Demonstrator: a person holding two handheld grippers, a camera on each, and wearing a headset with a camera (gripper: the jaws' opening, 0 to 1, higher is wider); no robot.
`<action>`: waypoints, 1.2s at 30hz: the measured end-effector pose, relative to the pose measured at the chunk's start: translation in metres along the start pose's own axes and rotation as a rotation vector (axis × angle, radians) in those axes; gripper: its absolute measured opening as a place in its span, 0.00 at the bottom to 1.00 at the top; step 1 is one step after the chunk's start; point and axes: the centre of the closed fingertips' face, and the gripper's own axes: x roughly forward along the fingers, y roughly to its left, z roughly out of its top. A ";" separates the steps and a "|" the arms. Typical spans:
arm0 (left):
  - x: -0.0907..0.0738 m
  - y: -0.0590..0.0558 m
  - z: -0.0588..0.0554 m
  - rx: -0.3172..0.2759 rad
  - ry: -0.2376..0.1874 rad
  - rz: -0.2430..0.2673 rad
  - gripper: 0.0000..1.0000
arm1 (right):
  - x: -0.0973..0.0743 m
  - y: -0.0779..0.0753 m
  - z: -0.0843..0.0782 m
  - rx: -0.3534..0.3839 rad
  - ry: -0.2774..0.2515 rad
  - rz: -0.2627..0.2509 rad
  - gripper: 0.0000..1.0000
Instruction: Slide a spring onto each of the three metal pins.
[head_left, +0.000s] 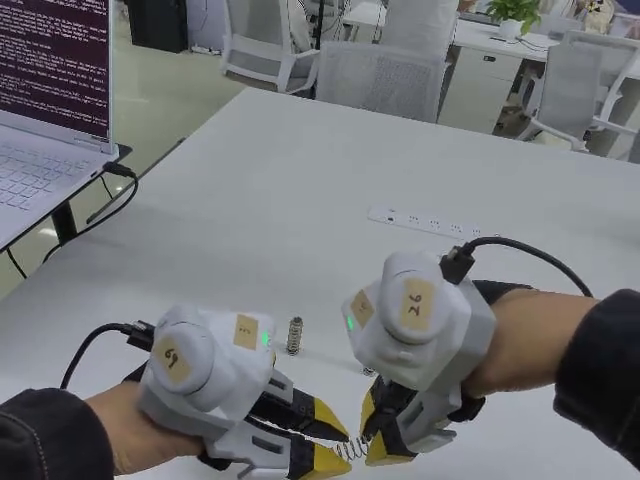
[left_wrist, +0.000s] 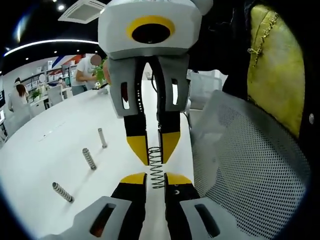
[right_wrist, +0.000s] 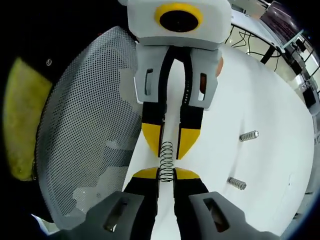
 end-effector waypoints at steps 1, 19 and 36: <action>0.001 -0.001 -0.002 0.006 0.014 -0.003 0.06 | 0.000 0.000 -0.001 0.001 0.005 -0.002 0.07; 0.006 0.001 -0.009 0.016 0.055 0.005 0.03 | -0.002 -0.003 -0.001 -0.006 0.040 -0.016 0.07; 0.000 0.004 -0.001 0.001 -0.026 0.007 0.01 | -0.015 -0.005 0.008 0.042 -0.068 -0.018 0.09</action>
